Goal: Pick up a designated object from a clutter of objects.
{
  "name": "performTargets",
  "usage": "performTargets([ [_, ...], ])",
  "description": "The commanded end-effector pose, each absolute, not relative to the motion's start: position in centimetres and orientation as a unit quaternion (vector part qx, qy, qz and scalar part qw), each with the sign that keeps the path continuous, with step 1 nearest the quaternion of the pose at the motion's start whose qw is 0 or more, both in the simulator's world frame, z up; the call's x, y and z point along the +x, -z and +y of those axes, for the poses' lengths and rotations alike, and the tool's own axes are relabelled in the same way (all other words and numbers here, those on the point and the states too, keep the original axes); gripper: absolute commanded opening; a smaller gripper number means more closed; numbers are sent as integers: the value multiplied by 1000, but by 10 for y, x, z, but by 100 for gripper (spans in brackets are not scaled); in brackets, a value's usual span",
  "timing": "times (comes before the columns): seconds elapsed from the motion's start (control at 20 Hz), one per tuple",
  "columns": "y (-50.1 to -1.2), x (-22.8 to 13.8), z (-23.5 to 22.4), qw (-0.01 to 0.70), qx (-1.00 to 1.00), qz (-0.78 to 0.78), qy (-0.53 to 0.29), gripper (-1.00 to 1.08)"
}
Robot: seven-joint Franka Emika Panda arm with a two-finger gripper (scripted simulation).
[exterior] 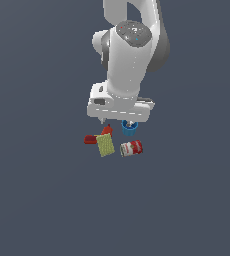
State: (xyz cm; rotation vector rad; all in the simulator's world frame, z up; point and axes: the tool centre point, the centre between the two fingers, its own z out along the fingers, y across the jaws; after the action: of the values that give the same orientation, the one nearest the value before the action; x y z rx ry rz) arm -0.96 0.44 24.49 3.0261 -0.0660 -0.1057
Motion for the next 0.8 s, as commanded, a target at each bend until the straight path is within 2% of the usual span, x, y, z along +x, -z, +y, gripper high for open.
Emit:
performTargets([
  [0.0, -220, -17, -2, 75, 995, -37, 46, 108],
  [0.45, -132, -54, -21, 142, 983, -80, 81, 108],
  [0.75, -91, -80, -28, 172, 976, -96, 95, 108],
])
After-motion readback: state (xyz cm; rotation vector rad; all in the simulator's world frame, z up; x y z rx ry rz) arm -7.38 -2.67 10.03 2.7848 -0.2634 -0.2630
